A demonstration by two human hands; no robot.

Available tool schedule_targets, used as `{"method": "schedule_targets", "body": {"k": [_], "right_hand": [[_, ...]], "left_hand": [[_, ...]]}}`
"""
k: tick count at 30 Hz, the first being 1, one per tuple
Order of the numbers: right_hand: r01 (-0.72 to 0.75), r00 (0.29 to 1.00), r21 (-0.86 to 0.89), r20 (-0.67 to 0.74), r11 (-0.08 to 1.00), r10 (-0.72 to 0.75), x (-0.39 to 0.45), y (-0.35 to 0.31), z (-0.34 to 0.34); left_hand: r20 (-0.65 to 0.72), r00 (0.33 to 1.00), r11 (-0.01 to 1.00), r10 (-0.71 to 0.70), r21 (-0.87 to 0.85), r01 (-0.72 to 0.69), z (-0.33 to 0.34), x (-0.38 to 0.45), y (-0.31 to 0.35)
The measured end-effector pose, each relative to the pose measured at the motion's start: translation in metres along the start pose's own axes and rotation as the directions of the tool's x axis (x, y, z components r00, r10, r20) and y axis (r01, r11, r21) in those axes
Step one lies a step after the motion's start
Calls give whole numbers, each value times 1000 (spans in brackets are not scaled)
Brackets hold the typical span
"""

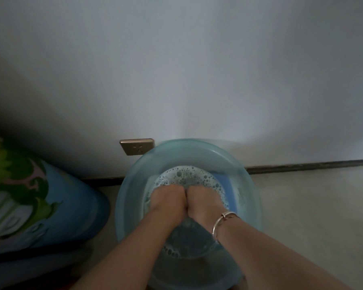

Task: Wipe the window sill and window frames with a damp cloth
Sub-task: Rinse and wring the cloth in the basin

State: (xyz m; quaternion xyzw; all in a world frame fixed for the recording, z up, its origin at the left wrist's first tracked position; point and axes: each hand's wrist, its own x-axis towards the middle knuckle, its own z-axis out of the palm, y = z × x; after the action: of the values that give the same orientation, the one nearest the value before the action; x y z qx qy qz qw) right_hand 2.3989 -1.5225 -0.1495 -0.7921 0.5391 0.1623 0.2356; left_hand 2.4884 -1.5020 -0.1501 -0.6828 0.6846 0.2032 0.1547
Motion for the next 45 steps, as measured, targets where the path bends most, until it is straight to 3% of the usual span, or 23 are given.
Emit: {"method": "schedule_targets", "body": {"k": [4, 7, 9, 13, 16, 22, 27, 30, 34, 36, 42, 45], "right_hand": [[203, 973, -240, -61, 949, -223, 0, 8, -5], [349, 887, -389, -156, 853, -435, 0, 15, -9], [362, 879, -436, -135, 824, -458, 3, 18, -8], [407, 842, -462, -144, 788, -520, 14, 25, -8], [428, 803, -504, -167, 750, -571, 15, 24, -16], [434, 829, -486, -113, 759, -547, 12, 28, -12], [400, 866, -462, -94, 792, -492, 10, 30, -7], [440, 827, -462, -126, 770, -548, 16, 35, -3], [493, 742, -495, -189, 716, -643, 20, 40, -7], [508, 714, -485, -224, 711, -663, 22, 41, -7], [508, 779, -343, -209, 790, -591, 9, 38, -6], [520, 815, -124, -223, 845, -535, -4, 32, -9]], "left_hand": [[100, 992, 927, -70, -362, 102, 6, -2, -4], [191, 979, 804, -73, -570, 171, 16, 1, -5], [218, 975, 682, -44, -706, 189, 21, 2, -5], [295, 954, 442, -58, -849, 289, 19, 2, -2], [406, 914, 351, -11, -854, 383, 18, 0, -4], [410, 911, 372, 46, -853, 366, 16, -3, -4], [323, 946, 440, -32, -845, 303, 14, -4, 0], [454, 891, 446, 22, -802, 397, 8, -4, -3], [529, 812, 306, 248, -838, 452, 2, -8, -8], [526, 802, 260, 283, -847, 464, 3, -10, -8], [478, 868, 315, 135, -851, 420, -2, -19, -13], [257, 966, 391, -11, -888, 241, -12, -24, -14]]}}
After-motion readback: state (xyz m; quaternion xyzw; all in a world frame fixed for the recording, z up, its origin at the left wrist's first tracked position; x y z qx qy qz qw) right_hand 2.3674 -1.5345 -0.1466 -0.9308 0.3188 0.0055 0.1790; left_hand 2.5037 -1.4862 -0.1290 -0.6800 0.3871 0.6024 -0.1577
